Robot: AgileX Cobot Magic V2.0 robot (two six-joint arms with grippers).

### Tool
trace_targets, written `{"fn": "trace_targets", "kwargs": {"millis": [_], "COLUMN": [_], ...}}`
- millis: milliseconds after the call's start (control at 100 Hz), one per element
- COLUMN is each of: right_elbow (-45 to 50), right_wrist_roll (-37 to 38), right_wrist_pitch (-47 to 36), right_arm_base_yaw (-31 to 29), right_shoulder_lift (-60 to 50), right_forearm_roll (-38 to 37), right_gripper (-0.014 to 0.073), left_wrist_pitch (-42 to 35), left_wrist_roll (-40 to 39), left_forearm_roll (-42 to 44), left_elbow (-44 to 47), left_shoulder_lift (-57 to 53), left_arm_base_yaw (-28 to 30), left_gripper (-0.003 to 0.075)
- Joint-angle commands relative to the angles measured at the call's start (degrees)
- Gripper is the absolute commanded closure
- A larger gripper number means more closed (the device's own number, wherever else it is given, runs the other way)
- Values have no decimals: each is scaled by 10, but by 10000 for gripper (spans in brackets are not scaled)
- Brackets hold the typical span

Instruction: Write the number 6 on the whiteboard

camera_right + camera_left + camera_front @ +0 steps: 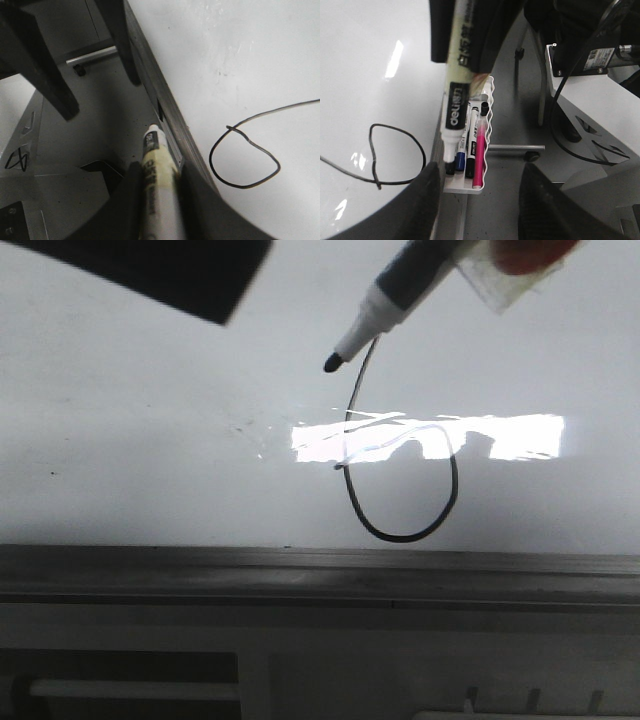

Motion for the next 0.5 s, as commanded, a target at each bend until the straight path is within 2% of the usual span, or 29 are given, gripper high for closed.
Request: {"fn": "trace_targets", "kwargs": {"millis": [0, 100, 320, 490], "right_elbow": [-14, -14, -14, -14], "right_wrist_roll": [-11, -15, -16, -16], "right_wrist_pitch": [-25, -22, -57, -68], "right_arm_base_yaw": [0, 16, 83, 97], "right_shoulder_lift": [3, 11, 24, 30], "right_forearm_roll": [29, 30, 31, 31], "right_gripper": [653, 653, 653, 653], "left_wrist_pitch": [-49, -70, -63, -45], "left_wrist_roll": [7, 7, 7, 7], "left_forearm_roll": [-36, -36, -54, -54], "left_elbow": [-21, -21, -21, -21], "left_shoulder_lift": [9, 29, 51, 52], "left_arm_base_yaw": [-25, -37, -40, -40], "left_gripper": [374, 374, 374, 395]}}
